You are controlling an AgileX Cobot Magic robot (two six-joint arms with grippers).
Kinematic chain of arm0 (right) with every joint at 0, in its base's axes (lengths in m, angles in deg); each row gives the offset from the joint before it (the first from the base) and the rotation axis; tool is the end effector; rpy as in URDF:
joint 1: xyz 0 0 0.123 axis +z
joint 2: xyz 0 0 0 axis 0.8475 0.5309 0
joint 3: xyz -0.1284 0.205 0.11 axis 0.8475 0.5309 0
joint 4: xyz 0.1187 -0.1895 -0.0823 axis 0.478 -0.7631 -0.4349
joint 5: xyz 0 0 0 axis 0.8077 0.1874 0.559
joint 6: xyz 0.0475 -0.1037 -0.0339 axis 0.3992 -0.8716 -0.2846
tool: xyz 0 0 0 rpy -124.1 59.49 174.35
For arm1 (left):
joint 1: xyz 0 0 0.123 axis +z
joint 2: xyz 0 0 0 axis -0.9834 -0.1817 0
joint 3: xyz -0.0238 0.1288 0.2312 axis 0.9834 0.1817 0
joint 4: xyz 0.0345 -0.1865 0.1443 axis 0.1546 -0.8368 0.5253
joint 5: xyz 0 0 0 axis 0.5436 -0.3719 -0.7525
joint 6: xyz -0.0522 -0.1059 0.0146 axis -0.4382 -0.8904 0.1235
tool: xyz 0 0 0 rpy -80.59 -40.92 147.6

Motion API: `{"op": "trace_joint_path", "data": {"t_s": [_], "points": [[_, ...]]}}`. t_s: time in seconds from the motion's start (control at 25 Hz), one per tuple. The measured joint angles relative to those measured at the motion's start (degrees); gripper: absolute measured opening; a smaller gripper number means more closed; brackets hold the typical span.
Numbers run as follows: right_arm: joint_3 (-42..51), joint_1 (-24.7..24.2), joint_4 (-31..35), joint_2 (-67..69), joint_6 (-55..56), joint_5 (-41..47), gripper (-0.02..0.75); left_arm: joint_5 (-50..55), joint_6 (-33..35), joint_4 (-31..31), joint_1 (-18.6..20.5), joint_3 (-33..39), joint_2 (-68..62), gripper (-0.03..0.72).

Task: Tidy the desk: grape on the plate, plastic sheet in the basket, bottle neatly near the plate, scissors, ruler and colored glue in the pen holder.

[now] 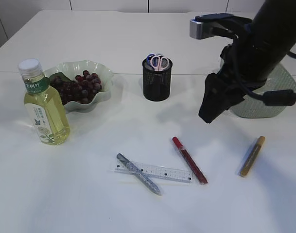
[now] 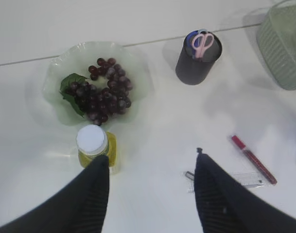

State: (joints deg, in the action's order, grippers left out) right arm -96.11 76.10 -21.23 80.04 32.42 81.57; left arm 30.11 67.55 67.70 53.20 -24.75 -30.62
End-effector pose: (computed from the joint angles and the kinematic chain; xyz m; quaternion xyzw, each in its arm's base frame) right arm 0.2997 0.1330 0.2509 -0.3611 0.9171 0.1348 0.1021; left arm 0.2650 -0.1189 0.4271 0.0927 0.9227 -0.0841 0.3646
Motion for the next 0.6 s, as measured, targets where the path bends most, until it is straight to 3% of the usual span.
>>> {"op": "trace_joint_path", "data": {"t_s": [0.16, 0.28, 0.44, 0.6], "points": [[0.0, 0.0, 7.4, 0.6, -7.9, -0.1, 0.522, 0.2, 0.0, -0.4, 0.0, 0.0, 3.9, 0.411], [-0.3, 0.0, 9.2, 0.6, -17.8, -0.2, 0.524, 0.4, 0.0, -0.4, 0.0, 0.0, 6.4, 0.411], [-1.1, 1.0, 8.1, 1.8, -23.7, -0.5, 0.524, 0.6, 0.0, 0.1, 0.0, -0.1, 8.5, 0.411], [-3.9, 4.9, 1.5, 5.8, -24.7, -0.6, 0.524, 0.7, 0.0, 0.4, 0.0, -0.1, 9.9, 0.411]]}}
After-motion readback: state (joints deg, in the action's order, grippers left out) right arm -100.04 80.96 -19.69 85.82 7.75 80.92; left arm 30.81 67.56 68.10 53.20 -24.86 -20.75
